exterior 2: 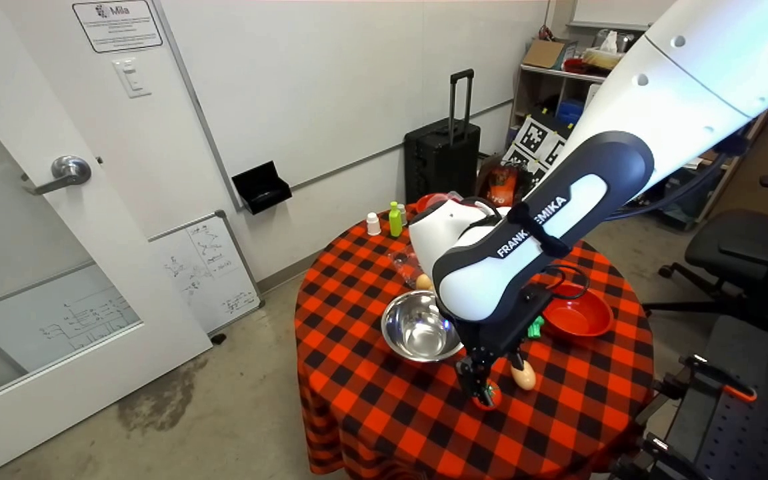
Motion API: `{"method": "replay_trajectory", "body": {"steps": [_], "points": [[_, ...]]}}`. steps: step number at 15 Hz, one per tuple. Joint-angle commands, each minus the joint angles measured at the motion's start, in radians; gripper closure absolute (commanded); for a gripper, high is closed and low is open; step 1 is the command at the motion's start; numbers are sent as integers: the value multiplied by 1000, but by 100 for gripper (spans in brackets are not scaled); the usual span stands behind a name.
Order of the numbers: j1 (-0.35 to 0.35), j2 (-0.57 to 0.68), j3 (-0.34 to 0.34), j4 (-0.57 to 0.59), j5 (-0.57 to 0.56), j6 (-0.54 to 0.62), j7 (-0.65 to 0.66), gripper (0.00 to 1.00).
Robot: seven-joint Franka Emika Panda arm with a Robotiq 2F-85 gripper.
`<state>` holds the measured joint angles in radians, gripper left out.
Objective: Put the tomato inside the silver bowl
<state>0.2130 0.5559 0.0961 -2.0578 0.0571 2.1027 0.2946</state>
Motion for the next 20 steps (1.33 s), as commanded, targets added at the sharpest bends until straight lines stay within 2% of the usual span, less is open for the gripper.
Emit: {"method": "replay_trajectory", "body": {"steps": [1, 5, 8, 20], "points": [[6, 31, -22, -3, -18, 110, 5, 0], [-4, 69, -39, -13, -12, 228, -3, 0], [-7, 97, -48, -21, -8, 270, 1, 0], [-8, 176, -47, 1, 4, 287, 1, 0]]}}
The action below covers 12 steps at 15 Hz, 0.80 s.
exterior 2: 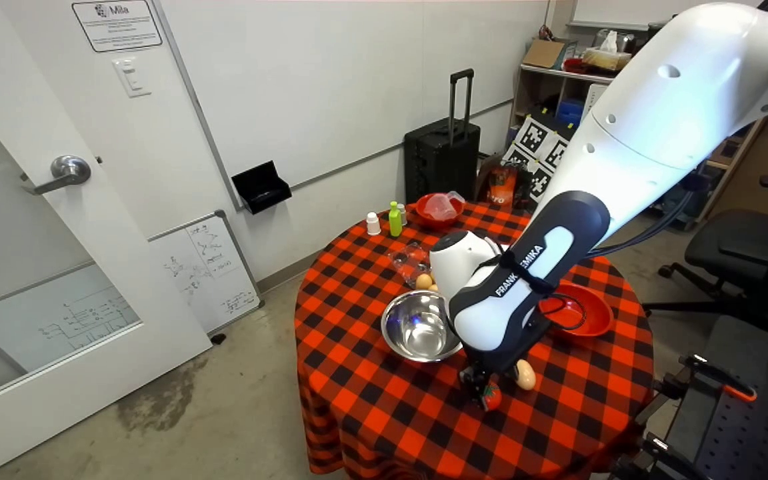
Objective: Put the tomato inside the silver bowl
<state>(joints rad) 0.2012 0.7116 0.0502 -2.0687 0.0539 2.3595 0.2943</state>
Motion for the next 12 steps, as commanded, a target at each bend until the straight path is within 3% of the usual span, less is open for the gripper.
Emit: {"method": "replay_trajectory", "body": {"steps": [1, 9, 10, 12], "points": [[4, 27, -1, 15, 9, 38, 2, 0], [-1, 87, 1, 53, 21, 76, 1, 0], [-2, 90, 2, 56, 24, 77, 0, 25], [-3, 96, 2, 61, 29, 79, -1, 33]]}}
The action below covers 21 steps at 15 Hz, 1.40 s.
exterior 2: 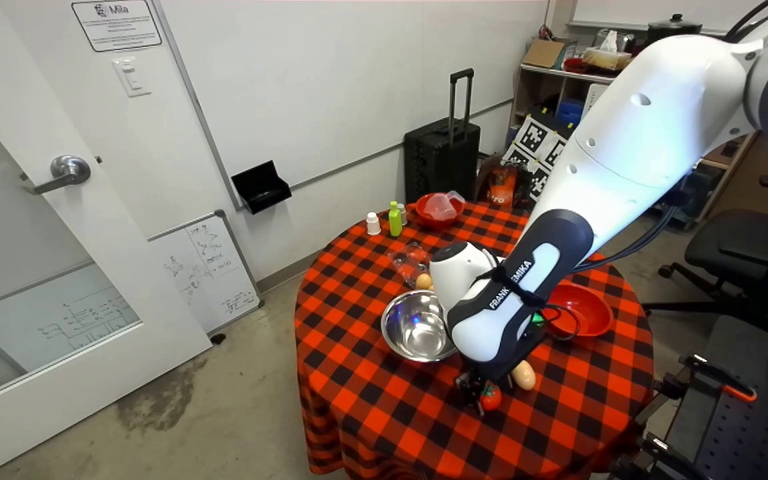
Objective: Put the tomato inside the silver bowl
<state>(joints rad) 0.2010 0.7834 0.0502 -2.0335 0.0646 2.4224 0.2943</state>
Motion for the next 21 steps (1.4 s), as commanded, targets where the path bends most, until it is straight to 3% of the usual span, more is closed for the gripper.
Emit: {"method": "replay_trajectory", "body": {"steps": [1, 4, 14, 21], "points": [[-3, 27, 2, 28, 20, 17, -1, 40], [-2, 28, 2, 30, 25, 17, 0, 62], [40, -123, -19, -82, -11, 108, 20, 62], [51, -162, -44, -30, -73, 46, 18, 62]]}}
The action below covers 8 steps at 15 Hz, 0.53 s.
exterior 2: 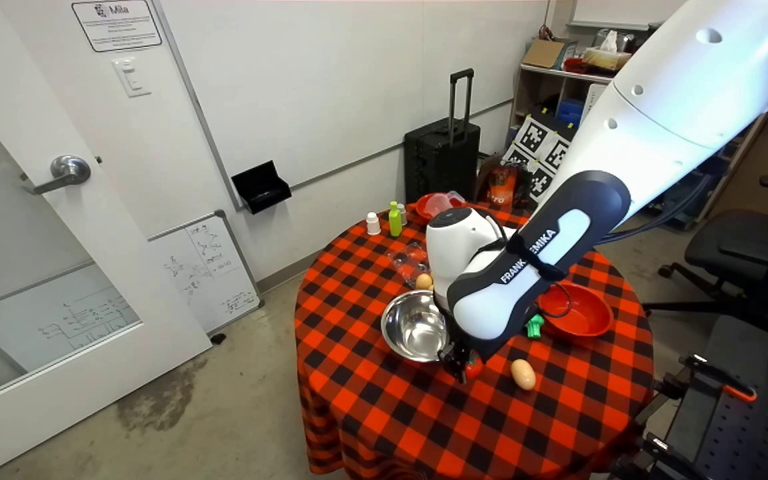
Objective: Put the tomato inside the silver bowl
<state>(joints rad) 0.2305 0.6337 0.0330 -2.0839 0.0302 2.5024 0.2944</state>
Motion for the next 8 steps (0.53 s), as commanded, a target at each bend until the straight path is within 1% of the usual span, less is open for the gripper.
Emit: {"method": "replay_trajectory", "body": {"steps": [1, 8], "points": [[23, -4, -33, 41, -52, -49, 20, 62], [15, 64, -54, 211, -113, -163, 9, 62]]}}
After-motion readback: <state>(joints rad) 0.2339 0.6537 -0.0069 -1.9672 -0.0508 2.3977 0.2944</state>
